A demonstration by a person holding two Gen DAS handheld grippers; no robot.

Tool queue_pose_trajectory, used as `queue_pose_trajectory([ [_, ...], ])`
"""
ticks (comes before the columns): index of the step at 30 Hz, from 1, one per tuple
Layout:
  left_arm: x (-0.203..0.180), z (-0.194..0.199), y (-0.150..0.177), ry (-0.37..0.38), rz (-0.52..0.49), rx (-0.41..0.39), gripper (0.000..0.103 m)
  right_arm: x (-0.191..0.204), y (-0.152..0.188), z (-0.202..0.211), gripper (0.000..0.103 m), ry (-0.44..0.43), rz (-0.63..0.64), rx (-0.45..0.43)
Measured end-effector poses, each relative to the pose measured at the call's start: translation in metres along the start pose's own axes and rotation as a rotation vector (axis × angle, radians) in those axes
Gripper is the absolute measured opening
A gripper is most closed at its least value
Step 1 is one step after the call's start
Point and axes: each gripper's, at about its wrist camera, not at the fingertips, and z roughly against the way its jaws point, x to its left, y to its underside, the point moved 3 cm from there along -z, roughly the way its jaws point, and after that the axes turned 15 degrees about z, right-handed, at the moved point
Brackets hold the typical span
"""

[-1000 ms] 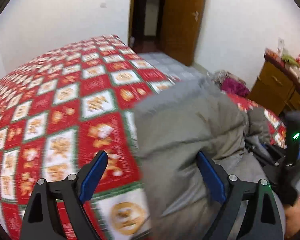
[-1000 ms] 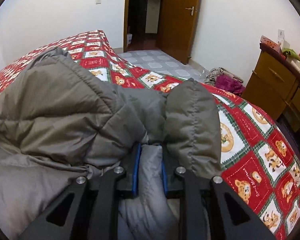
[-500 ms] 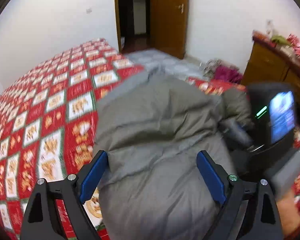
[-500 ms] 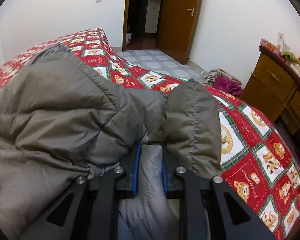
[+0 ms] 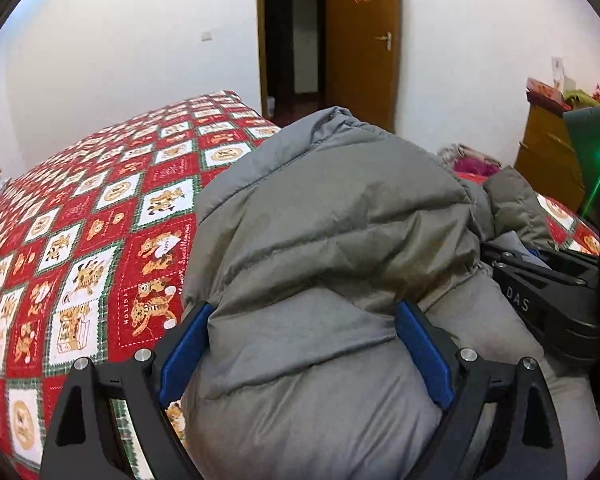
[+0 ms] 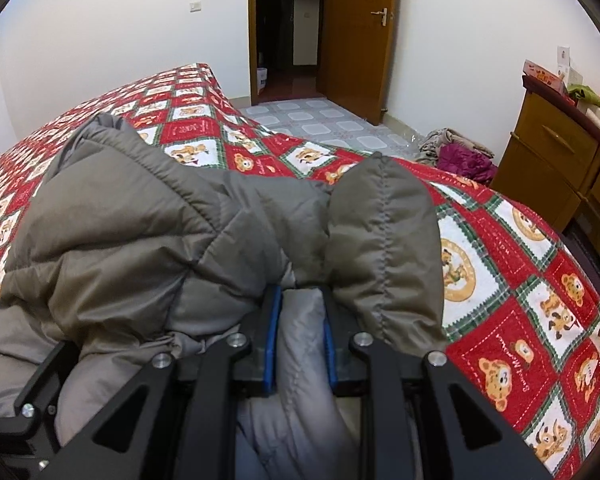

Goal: Fold large clothes

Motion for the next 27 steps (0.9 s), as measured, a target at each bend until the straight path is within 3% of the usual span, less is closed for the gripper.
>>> queue_pose_trajectory([
  [6, 0.002, -0.002, -0.005, 0.021, 0.001, 0.049, 0.093, 0.000, -0.001, 0.001, 0.024, 0.010, 0.005, 0.000],
  [12, 0.016, 0.035, -0.018, 0.029, 0.007, 0.105, 0.093, -0.001, 0.001, 0.013, 0.026, 0.003, 0.022, -0.015],
  [15, 0.021, 0.057, -0.021, 0.024, 0.006, 0.083, 0.093, -0.009, 0.005, 0.037, 0.038, -0.055, 0.005, -0.051],
  [17, 0.023, 0.067, -0.020, 0.018, -0.001, 0.062, 0.093, -0.013, 0.007, 0.057, 0.058, -0.073, 0.000, -0.090],
  [18, 0.022, 0.070, -0.019, 0.012, -0.011, 0.055, 0.093, -0.014, 0.009, 0.065, 0.061, -0.066, 0.004, -0.102],
  [22, 0.021, 0.071, -0.010, -0.037, -0.048, 0.049, 0.093, -0.010, 0.019, 0.105, 0.062, -0.060, 0.014, -0.150],
  [27, 0.026, 0.084, -0.008, -0.042, -0.025, 0.045, 0.093, 0.008, 0.039, 0.124, 0.059, -0.126, -0.002, -0.153],
])
